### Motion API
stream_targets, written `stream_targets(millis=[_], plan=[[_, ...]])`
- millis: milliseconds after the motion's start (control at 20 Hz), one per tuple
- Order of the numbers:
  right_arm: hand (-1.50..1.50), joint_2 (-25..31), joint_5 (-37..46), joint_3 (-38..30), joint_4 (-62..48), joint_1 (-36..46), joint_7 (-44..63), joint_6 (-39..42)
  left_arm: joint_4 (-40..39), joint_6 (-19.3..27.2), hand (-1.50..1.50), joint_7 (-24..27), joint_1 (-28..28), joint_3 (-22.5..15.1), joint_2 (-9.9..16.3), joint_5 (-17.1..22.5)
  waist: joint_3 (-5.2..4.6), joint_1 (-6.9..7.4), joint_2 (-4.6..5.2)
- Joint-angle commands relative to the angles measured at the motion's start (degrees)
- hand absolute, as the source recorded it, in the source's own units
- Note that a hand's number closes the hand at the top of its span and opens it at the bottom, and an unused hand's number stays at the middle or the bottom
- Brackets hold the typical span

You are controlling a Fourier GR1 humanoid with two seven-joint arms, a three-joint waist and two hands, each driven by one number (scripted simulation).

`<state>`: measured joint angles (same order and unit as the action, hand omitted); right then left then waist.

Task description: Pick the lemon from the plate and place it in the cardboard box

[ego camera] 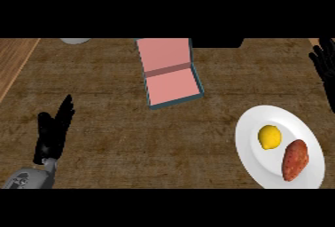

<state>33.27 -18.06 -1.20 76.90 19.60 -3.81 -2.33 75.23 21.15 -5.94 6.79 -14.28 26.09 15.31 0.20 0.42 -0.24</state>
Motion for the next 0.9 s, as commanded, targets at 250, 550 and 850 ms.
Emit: stream_targets(millis=[250, 550, 850], plan=[[-1.5, -7.52, -4.22, -4.94, -1.19, -14.45, -3.03, -4.06, 0.95, 2.47, 0.0, 3.87, -1.24, 5.33, 12.98, -9.06, -0.02, -1.18, -0.06], [-1.5, -3.26, 11.94, 2.21, -2.31, -28.71, -18.0, -8.99, 0.16, 1.46, 0.0, 4.44, -3.09, 4.02, 9.66, -8.16, -0.07, -2.16, -0.02], [-1.5, -2.58, 9.25, -2.33, -8.55, -30.99, -36.84, 0.88, 1.83, -0.04, 0.0, -0.47, -0.08, 4.74, 9.53, -9.67, -0.13, -0.78, 0.18]])
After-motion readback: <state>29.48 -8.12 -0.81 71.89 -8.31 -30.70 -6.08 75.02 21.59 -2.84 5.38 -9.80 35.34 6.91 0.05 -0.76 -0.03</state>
